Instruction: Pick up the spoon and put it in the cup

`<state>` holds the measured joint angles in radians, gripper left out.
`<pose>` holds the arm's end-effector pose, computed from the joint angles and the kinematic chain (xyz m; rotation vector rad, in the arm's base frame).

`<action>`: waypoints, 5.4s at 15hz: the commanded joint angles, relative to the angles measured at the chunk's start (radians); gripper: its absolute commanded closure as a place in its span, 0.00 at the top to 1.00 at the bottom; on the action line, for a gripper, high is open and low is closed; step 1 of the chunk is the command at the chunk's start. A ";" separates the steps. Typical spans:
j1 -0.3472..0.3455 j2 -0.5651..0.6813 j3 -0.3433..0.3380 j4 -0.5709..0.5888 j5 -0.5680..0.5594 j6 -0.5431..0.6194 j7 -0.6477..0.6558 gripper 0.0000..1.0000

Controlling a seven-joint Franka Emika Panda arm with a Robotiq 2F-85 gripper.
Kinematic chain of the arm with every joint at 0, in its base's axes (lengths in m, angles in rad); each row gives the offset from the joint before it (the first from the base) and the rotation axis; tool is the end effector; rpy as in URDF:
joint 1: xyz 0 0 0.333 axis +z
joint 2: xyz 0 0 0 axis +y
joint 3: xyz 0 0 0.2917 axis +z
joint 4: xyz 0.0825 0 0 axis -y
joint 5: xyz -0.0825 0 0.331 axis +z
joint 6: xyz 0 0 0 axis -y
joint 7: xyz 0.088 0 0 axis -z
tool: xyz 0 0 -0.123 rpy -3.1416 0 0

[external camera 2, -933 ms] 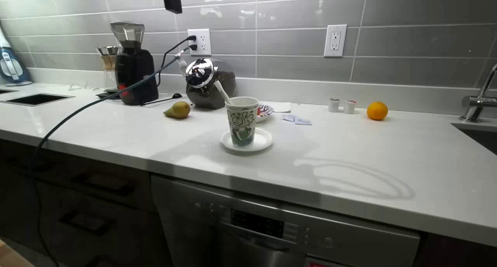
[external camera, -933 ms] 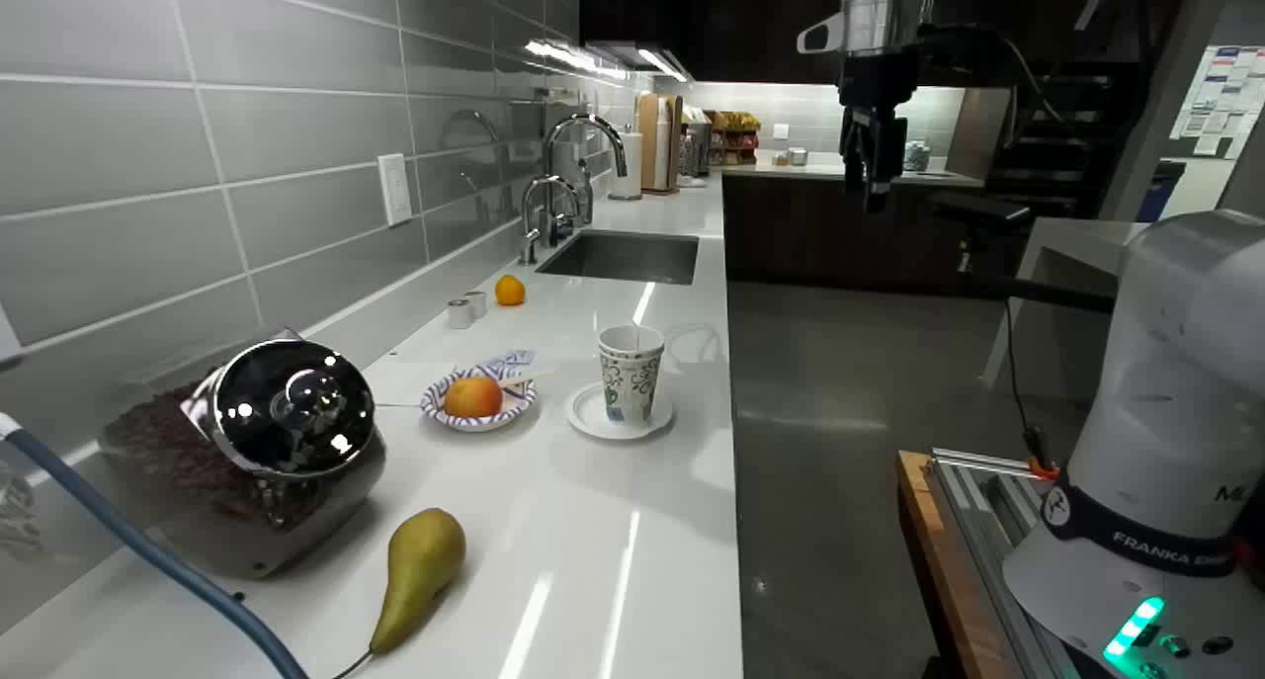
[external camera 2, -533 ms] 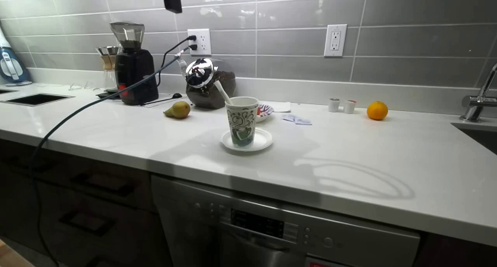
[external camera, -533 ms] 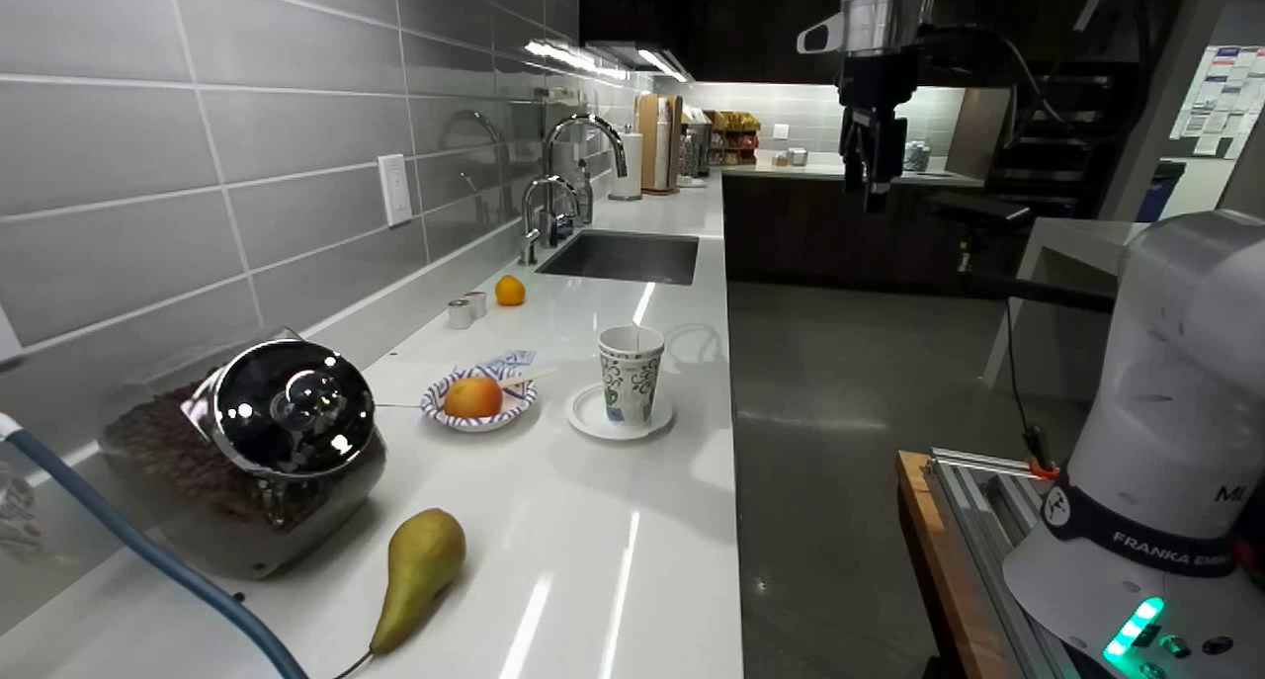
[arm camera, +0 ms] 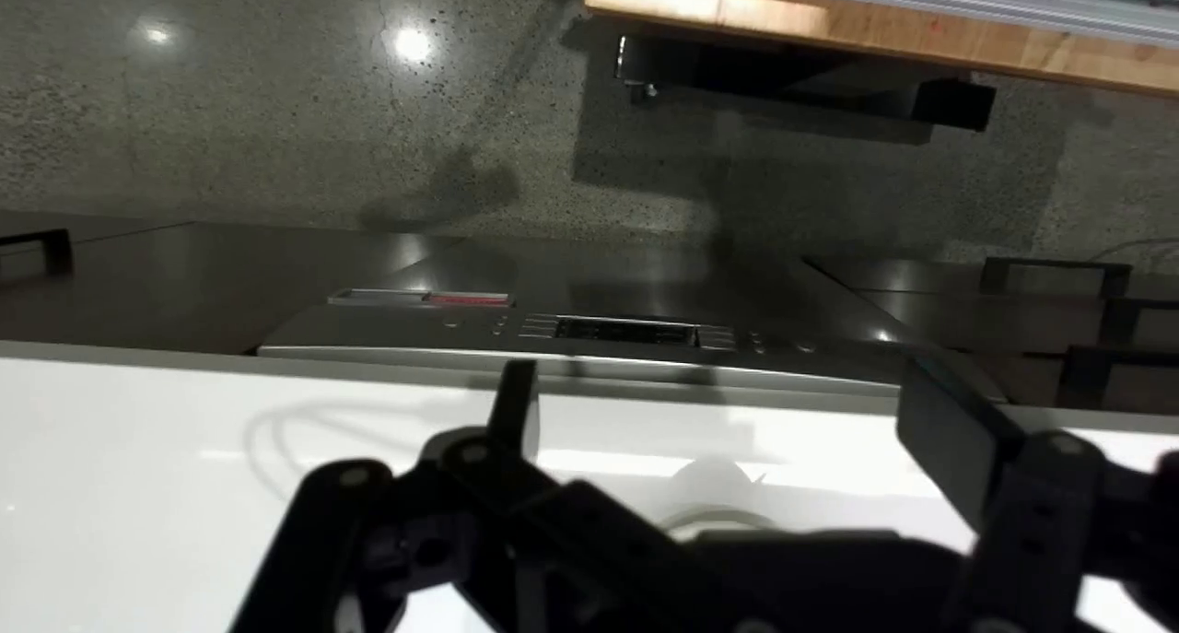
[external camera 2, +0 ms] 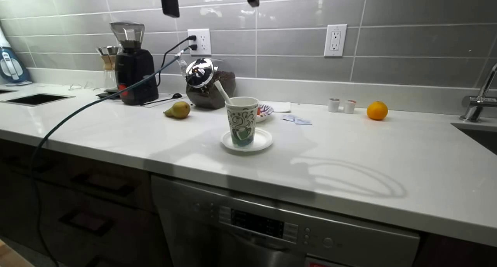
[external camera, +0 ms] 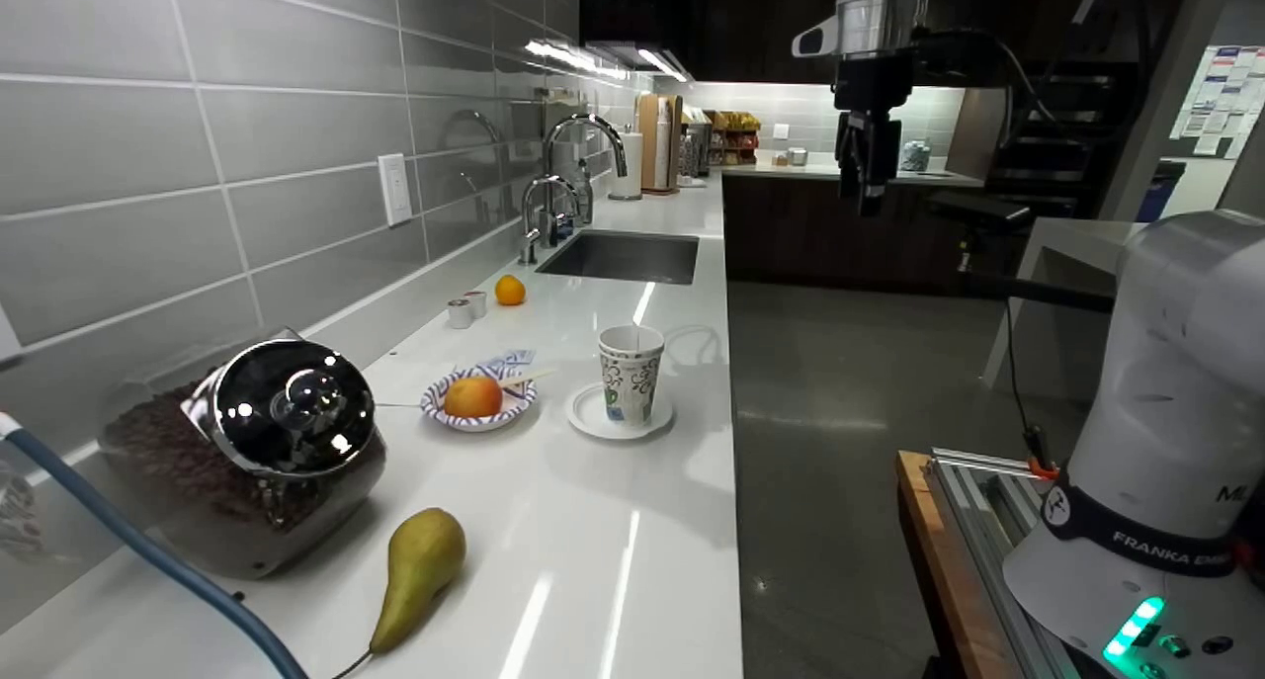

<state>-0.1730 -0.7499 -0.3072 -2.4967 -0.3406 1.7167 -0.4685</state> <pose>0.2409 -0.1781 0.4885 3.0351 0.1992 -0.1469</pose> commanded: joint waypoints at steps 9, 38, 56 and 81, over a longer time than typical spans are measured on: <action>0.192 0.457 -0.113 0.297 0.528 0.165 -0.143 1.00; -0.151 1.173 0.194 0.764 0.852 0.245 -0.292 1.00; -0.208 1.363 0.268 0.894 1.015 0.242 -0.288 0.48; -0.237 1.410 0.301 0.934 1.061 0.181 -0.244 0.01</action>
<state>-0.3918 0.6472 -0.0195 -1.5956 0.6874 1.9361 -0.7249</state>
